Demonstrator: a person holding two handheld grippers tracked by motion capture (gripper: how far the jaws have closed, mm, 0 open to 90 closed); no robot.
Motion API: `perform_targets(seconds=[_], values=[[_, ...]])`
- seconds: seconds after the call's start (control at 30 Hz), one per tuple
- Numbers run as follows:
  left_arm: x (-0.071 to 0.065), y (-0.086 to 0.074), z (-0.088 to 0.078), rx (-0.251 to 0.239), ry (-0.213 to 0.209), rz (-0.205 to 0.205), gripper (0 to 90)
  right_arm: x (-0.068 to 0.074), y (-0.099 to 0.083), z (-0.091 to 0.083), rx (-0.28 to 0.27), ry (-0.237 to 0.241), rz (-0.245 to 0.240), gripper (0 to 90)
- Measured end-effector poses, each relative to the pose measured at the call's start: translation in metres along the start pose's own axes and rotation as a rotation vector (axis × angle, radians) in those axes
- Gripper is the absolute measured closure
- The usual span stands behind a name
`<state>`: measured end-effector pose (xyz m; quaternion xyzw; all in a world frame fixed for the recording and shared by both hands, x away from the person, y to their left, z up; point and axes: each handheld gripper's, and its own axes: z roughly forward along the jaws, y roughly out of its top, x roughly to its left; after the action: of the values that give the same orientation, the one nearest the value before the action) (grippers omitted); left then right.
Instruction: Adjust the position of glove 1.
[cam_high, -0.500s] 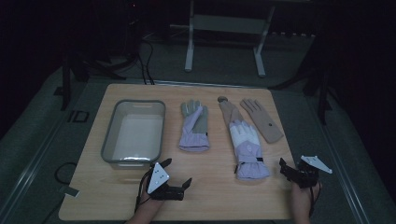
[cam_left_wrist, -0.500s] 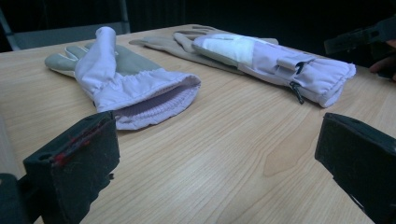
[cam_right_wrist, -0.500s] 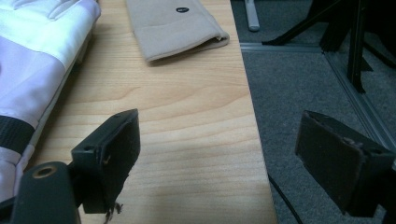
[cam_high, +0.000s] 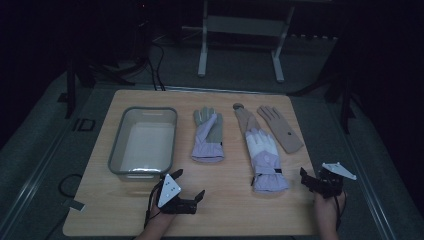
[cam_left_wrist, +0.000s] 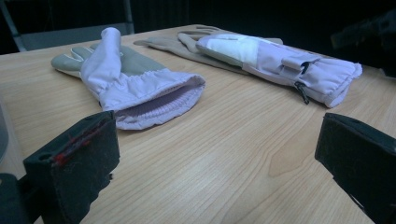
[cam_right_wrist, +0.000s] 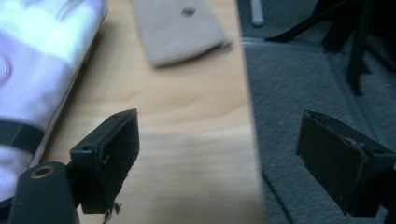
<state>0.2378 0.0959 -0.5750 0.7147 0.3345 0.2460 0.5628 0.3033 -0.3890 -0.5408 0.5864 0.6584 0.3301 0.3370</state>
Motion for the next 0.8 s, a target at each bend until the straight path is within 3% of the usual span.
perform_targets(seconds=[0.1,0.23,0.33,0.53,0.67,0.8], values=[[0.0,0.0,0.0,-0.001,0.0,0.001,0.2,-0.006,0.018,-0.012,-0.023,-0.009,0.016,12.0],[0.0,0.0,0.0,-0.003,-0.005,-0.003,0.2,-0.004,0.041,-0.027,-0.057,-0.027,0.0,12.8],[0.001,0.0,0.0,-0.005,-0.011,-0.007,0.2,-0.005,0.058,-0.033,-0.053,0.018,0.014,12.6],[0.001,0.0,-0.001,-0.006,-0.015,-0.014,0.2,0.002,0.091,-0.046,-0.123,0.063,0.007,13.5],[0.0,0.0,0.0,-0.008,-0.015,-0.007,0.2,0.007,0.111,-0.047,-0.091,0.102,0.023,13.4],[0.001,0.0,0.0,-0.006,-0.016,-0.013,0.1,0.019,0.127,-0.048,-0.097,0.117,-0.013,13.4]])
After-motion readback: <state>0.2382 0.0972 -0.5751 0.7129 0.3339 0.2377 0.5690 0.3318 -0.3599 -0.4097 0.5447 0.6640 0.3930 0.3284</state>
